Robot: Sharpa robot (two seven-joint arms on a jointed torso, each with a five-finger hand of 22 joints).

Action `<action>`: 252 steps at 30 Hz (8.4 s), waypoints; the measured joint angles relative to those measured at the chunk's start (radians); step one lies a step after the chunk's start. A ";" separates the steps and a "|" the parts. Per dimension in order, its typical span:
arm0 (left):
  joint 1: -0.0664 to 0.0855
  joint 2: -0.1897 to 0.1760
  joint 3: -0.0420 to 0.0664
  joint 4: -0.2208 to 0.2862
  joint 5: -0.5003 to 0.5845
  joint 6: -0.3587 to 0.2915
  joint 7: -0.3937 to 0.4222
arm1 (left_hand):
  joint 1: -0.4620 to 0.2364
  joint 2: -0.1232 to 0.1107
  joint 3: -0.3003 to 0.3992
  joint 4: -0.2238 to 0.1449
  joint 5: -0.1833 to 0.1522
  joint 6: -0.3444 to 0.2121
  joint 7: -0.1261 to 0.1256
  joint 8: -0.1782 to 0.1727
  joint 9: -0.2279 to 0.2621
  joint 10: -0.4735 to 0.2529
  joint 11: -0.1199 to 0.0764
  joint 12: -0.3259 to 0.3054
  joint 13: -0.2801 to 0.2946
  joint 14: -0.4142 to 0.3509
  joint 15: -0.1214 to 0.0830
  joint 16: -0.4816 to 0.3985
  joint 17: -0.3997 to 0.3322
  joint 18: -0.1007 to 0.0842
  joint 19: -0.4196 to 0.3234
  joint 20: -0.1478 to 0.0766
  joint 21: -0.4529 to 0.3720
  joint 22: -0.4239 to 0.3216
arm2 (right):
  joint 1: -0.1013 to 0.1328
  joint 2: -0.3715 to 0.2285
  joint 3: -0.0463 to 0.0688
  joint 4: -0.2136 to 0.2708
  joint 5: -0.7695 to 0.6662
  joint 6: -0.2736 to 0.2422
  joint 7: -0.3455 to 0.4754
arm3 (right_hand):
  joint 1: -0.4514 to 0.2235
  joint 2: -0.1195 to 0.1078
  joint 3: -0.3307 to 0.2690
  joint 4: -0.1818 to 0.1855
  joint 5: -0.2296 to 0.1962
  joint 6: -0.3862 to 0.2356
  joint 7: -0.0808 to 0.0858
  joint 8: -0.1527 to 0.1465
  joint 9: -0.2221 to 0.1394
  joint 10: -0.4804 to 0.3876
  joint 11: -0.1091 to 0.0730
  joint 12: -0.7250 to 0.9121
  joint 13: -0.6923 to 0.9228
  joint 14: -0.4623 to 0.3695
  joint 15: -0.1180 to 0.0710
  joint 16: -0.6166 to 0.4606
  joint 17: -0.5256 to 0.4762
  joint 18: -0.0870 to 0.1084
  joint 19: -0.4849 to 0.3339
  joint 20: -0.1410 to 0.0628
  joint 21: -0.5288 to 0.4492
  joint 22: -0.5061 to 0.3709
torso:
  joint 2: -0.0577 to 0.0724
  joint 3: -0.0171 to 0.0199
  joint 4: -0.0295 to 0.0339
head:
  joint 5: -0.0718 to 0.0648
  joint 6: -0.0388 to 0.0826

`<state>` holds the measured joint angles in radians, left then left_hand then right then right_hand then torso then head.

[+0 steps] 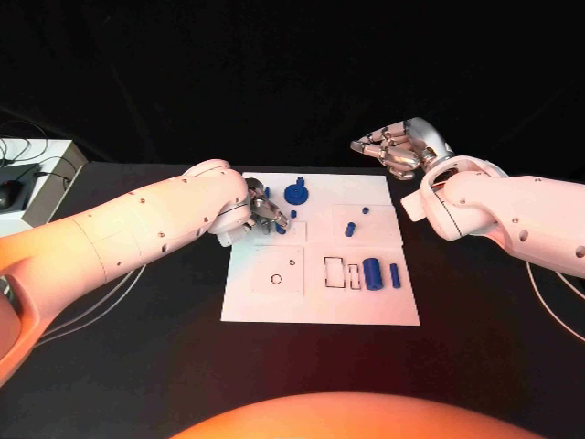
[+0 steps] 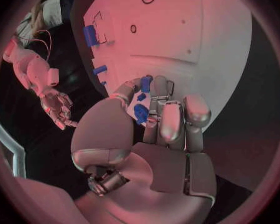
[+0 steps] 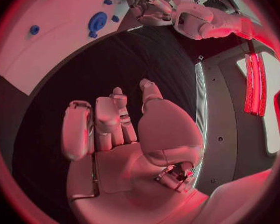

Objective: Assemble the parts on the task board

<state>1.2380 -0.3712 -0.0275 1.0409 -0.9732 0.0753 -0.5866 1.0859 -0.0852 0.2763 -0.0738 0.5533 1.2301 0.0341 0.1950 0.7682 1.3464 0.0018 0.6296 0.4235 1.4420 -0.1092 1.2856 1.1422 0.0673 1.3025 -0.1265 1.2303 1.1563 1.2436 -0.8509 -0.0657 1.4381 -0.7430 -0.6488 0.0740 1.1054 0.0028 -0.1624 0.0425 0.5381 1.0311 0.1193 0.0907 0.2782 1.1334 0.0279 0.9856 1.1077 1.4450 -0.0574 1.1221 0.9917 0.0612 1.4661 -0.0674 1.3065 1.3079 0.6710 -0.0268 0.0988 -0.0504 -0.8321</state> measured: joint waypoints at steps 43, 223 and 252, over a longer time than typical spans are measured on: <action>-0.002 0.007 0.001 -0.003 -0.032 0.041 0.012 | -0.011 0.062 -0.107 0.051 0.005 0.095 -0.081 0.055 0.069 0.108 -0.075 0.076 -0.125 -0.013 -0.012 0.019 -0.001 -0.015 0.011 -0.004 -0.004 0.027 | -0.001 0.003 0.000 -0.005 0.000 0.003 0.000 | 0.000 0.000 0.003 -0.003 0.000 0.000 0.000 0.000 -0.001 0.000 0.000 0.000 0.000 0.000 0.000 0.000 0.000 0.000 0.000 0.000 0.000 -0.001 | 0.000 -0.0021 0.0014 | -0.004 -0.004; 0.058 0.097 0.125 -0.363 0.002 0.066 0.144 | 0.210 0.102 -0.328 0.177 -0.254 -0.115 0.018 0.015 -0.327 -0.061 -0.025 -0.070 -0.073 -0.066 0.031 -0.116 -0.213 0.047 -0.030 0.041 -0.154 0.037 | 0.004 -0.006 0.005 0.023 -0.018 0.001 0.001 | 0.000 0.008 0.004 -0.018 0.004 -0.001 -0.003 -0.004 -0.008 0.000 0.000 -0.007 -0.005 0.000 0.000 0.000 0.000 0.000 0.000 0.000 -0.004 0.000 | 0.060 -0.0139 -0.0174 | 0.012 0.071; 0.059 0.096 0.122 -0.348 0.014 0.074 0.154 | 0.126 -0.008 0.145 0.140 -0.185 -0.112 0.025 0.012 -0.319 -0.020 -0.034 -0.119 -0.081 -0.043 0.025 -0.110 -0.146 0.015 -0.017 0.028 -0.124 0.066 | 0.004 -0.003 0.005 0.021 -0.019 0.001 0.002 | 0.000 0.008 0.007 -0.021 0.008 -0.001 -0.003 -0.004 -0.008 0.000 0.000 -0.007 -0.003 0.000 0.000 0.000 0.000 0.000 0.000 0.000 -0.004 -0.001 | 0.059 -0.0132 -0.0165 | 0.013 0.067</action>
<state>1.2970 -0.2755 0.0943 0.6930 -0.9591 0.1489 -0.4323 1.2118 -0.0935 0.4211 0.0664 0.3681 1.1185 0.0590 0.2066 0.4487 1.3263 -0.0319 0.5111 0.3425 1.3995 -0.0842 1.1761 0.9963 0.0827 1.2854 -0.0985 1.1061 1.2226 1.2475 -0.8541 -0.0607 1.4591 -0.7620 -0.6475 0.0756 1.1055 0.0104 -0.1554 0.0219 0.5461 1.0302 0.1162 0.0869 0.2701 1.1335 0.0280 0.9782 1.1048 1.4450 -0.0574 1.1221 0.9913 0.0611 1.4661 -0.0674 1.3030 1.3073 0.7302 -0.0401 0.0824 -0.0376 -0.7647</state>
